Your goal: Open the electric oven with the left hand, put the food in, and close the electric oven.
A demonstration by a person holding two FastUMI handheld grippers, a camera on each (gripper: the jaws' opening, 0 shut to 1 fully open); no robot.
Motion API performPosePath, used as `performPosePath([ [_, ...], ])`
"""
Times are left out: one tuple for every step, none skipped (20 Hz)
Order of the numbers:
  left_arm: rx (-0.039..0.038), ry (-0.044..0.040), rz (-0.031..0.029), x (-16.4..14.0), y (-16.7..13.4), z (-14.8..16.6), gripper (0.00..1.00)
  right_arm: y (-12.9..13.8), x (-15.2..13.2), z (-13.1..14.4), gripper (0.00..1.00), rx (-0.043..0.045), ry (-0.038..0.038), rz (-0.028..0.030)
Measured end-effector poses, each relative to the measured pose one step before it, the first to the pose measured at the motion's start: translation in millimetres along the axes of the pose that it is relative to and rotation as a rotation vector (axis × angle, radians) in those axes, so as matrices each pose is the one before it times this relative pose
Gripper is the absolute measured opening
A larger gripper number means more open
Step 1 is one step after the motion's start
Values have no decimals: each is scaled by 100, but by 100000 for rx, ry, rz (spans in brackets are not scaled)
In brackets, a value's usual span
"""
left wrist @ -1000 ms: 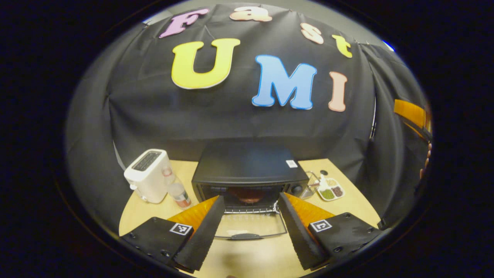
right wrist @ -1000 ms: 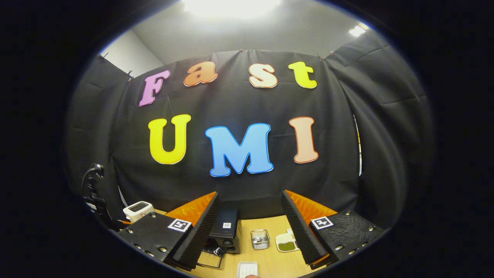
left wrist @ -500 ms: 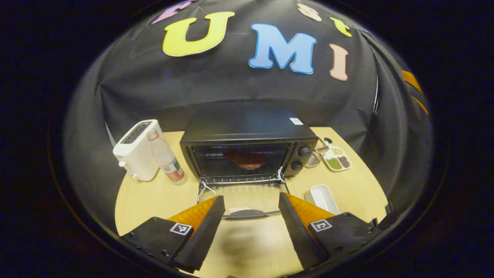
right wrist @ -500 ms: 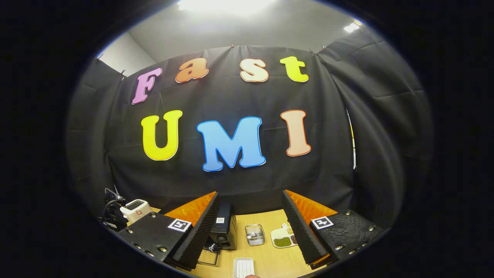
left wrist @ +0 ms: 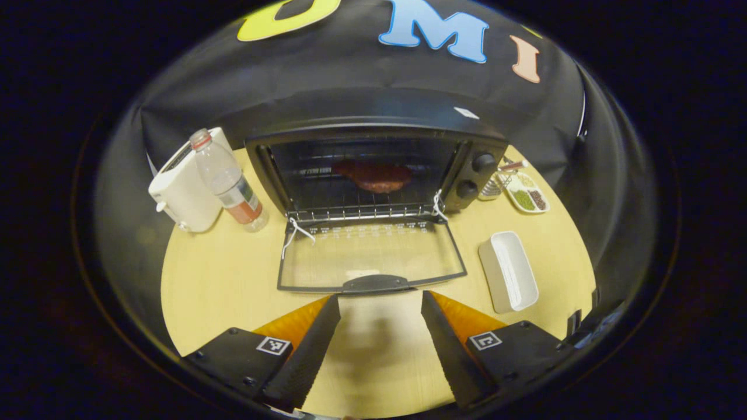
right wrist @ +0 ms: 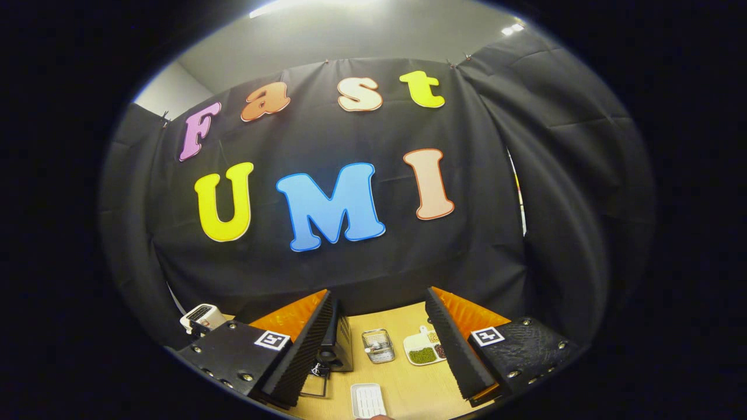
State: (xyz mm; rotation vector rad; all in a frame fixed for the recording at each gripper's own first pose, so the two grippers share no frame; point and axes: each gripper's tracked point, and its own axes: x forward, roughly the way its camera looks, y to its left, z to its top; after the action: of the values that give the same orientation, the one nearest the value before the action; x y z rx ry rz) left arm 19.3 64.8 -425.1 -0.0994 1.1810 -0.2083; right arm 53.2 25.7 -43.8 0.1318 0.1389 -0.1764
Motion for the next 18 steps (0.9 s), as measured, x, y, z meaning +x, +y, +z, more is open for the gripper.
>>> performPosePath([
  [-470,2710,-279,615,-63,-613,100,-370,134,-126,96,172,183,-861],
  [-88,1894,99,707,22,-396,100,-402,-64,28,96,95,111,-809],
  [858,750,641,733,80,-100,95,-478,-84,5,96,-33,114,-622],
  [1361,1702,699,723,229,-246,100,-295,-50,-3,96,-118,215,-478],
  [1085,1664,312,633,86,-314,95,-256,77,-102,96,-320,210,-202],
  [637,1652,283,624,50,-126,92,-224,27,-31,96,-410,61,-467],
  [396,1401,145,512,44,-261,95,-285,39,5,96,-347,34,-390],
  [142,1455,-31,414,37,-220,95,-144,6,28,96,-86,49,-391],
  [-632,1610,-281,378,-122,-322,95,-179,-20,-76,96,-17,66,-386],
  [-905,1141,-661,342,-140,-159,96,-142,49,13,96,-83,-14,-397],
  [-523,978,-431,347,-110,-132,100,-283,-30,-72,96,-122,126,-494],
  [210,720,-5,293,58,-14,100,-218,-19,-66,96,-31,156,-354],
  [493,480,530,355,178,33,95,-136,44,15,96,63,87,-320],
  [-32,625,230,329,122,78,100,-115,77,13,96,-19,174,-353],
  [-923,675,-142,361,2,-37,100,-102,117,-86,96,-58,15,-267],
  [-1070,282,252,332,93,84,100,-22,35,5,96,1,69,-257],
  [-548,405,1051,382,315,-7,95,-53,42,-107,96,141,206,118],
  [-975,938,432,237,-18,-137,95,105,83,-116,96,187,366,83],
])
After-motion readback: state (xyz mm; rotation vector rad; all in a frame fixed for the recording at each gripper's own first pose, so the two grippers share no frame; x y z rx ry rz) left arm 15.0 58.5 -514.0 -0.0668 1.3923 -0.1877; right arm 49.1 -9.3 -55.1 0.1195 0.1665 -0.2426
